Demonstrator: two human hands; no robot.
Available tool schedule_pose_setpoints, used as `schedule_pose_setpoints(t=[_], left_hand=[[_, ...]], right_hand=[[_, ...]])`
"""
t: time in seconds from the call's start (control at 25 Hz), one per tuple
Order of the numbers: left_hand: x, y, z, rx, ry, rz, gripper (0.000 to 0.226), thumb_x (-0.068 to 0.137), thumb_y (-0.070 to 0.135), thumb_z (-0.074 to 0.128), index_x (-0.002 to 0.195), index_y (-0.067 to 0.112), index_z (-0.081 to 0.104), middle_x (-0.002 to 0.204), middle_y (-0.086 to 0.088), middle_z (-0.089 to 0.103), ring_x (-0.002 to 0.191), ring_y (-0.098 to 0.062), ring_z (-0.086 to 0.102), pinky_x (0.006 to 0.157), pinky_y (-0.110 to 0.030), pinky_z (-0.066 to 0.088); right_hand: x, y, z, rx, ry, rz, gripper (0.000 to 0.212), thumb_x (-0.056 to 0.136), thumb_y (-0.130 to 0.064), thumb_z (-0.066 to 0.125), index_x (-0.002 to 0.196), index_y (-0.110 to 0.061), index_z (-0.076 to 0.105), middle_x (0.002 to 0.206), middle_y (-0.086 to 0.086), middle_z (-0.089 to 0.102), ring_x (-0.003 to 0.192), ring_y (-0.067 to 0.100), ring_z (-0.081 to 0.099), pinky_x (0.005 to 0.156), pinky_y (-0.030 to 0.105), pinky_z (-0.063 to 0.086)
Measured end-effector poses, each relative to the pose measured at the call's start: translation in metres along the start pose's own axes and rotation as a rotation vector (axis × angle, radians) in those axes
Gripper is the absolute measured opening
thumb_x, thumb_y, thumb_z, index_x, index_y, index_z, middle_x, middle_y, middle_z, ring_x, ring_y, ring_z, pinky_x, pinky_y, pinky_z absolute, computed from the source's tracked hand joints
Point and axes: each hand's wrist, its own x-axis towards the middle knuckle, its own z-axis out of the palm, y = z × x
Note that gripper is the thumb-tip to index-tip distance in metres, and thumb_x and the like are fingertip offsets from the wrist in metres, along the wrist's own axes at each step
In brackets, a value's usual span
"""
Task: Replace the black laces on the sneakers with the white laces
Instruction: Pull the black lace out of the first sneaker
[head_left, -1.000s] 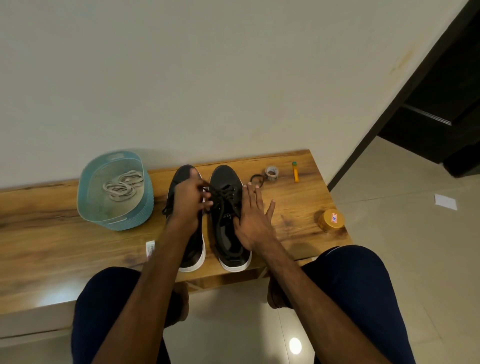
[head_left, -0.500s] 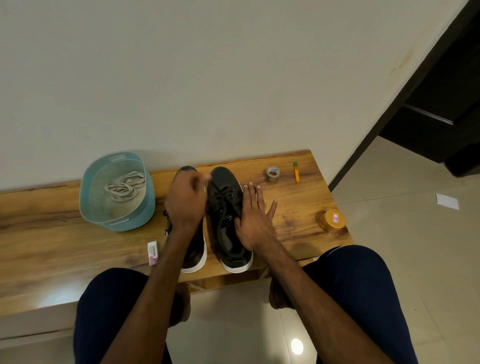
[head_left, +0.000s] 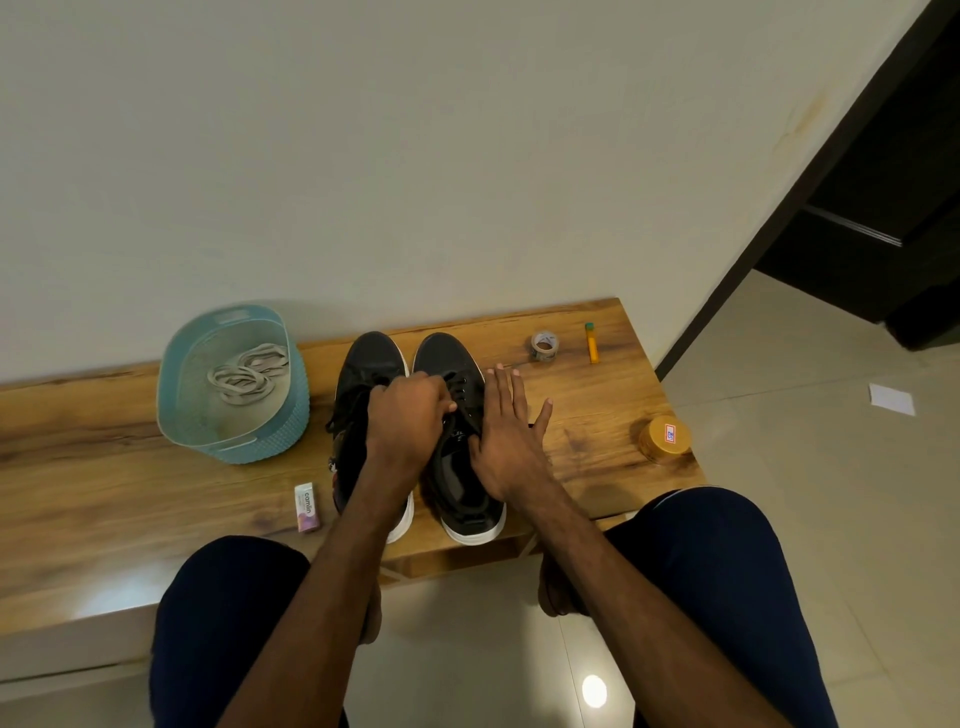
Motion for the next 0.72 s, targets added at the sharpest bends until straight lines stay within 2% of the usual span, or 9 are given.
schedule_pose_setpoints(t=[0.12,0.2,0.28,0.36,0.44,0.48,0.56,0.64,0.72], left_hand=[[-0.002,-0.007,-0.018,-0.015,0.198,-0.062,0.012,0.096,0.021,0.059,0.095,0.019,0.071,0.096,-0.003,0.068,0.093,-0.025,0.061,0.072,-0.042,0.052],[-0.002,-0.027,-0.042,-0.120,0.397,-0.265,0.013,0.095,0.020,0.059,0.094,0.018,0.072,0.095,-0.005,0.068,0.089,-0.029,0.064,0.066,-0.040,0.048],[-0.005,-0.040,-0.055,-0.153,0.482,-0.386,0.013,0.095,0.024,0.061,0.094,0.018,0.072,0.096,-0.007,0.068,0.089,-0.032,0.064,0.066,-0.040,0.044],[-0.005,-0.037,-0.051,-0.106,0.397,-0.248,0.011,0.090,0.022,0.065,0.095,0.016,0.072,0.100,-0.009,0.067,0.093,-0.034,0.063,0.070,-0.042,0.047],[-0.005,-0.019,-0.033,-0.011,0.209,-0.046,0.023,0.088,0.030,0.067,0.109,0.020,0.070,0.111,-0.006,0.068,0.101,-0.030,0.062,0.081,-0.043,0.050],[-0.004,-0.009,-0.023,0.045,0.098,0.012,0.025,0.090,0.035,0.065,0.112,0.023,0.069,0.113,-0.003,0.067,0.103,-0.027,0.062,0.085,-0.043,0.049],[-0.002,0.004,-0.010,0.105,-0.017,0.043,0.021,0.096,0.037,0.057,0.107,0.023,0.067,0.106,0.000,0.067,0.099,-0.024,0.063,0.083,-0.039,0.049],[0.000,0.004,-0.008,0.132,0.012,0.023,0.019,0.099,0.034,0.054,0.104,0.019,0.064,0.103,-0.001,0.066,0.098,-0.023,0.061,0.078,-0.038,0.047],[-0.001,-0.003,-0.018,0.156,0.085,-0.037,0.016,0.098,0.028,0.057,0.107,0.016,0.062,0.106,-0.004,0.065,0.102,-0.025,0.058,0.079,-0.039,0.047]], right_hand=[[-0.001,0.001,0.000,-0.032,0.019,-0.011,0.083,0.099,-0.034,0.041,0.156,-0.008,-0.014,0.164,0.006,-0.021,0.148,0.023,-0.027,0.113,0.064,-0.013],[-0.001,0.001,0.000,-0.057,0.039,-0.013,0.083,0.099,-0.035,0.040,0.156,-0.008,-0.014,0.164,0.006,-0.020,0.148,0.024,-0.027,0.112,0.065,-0.013],[-0.001,0.000,0.000,-0.053,0.039,-0.013,0.083,0.099,-0.035,0.040,0.156,-0.007,-0.015,0.164,0.006,-0.021,0.148,0.024,-0.027,0.112,0.065,-0.013],[0.000,0.000,0.001,-0.045,0.039,-0.018,0.084,0.099,-0.035,0.041,0.155,-0.007,-0.015,0.164,0.006,-0.022,0.148,0.023,-0.027,0.113,0.066,-0.013],[0.000,-0.001,0.001,-0.041,0.032,-0.023,0.084,0.099,-0.034,0.041,0.155,-0.008,-0.016,0.163,0.006,-0.023,0.148,0.023,-0.028,0.113,0.066,-0.014],[0.000,-0.001,0.002,-0.039,0.030,-0.024,0.084,0.099,-0.034,0.041,0.155,-0.008,-0.016,0.163,0.006,-0.024,0.148,0.022,-0.028,0.112,0.065,-0.015],[0.000,-0.001,0.001,-0.042,0.027,-0.019,0.084,0.099,-0.033,0.041,0.155,-0.008,-0.016,0.163,0.005,-0.023,0.148,0.022,-0.028,0.112,0.066,-0.014],[0.000,0.000,0.001,-0.060,0.018,-0.012,0.084,0.099,-0.033,0.041,0.155,-0.008,-0.016,0.164,0.006,-0.022,0.148,0.023,-0.027,0.112,0.066,-0.013],[-0.001,-0.001,0.001,-0.061,0.019,-0.014,0.083,0.099,-0.032,0.041,0.156,-0.007,-0.015,0.165,0.006,-0.019,0.149,0.023,-0.026,0.112,0.066,-0.013]])
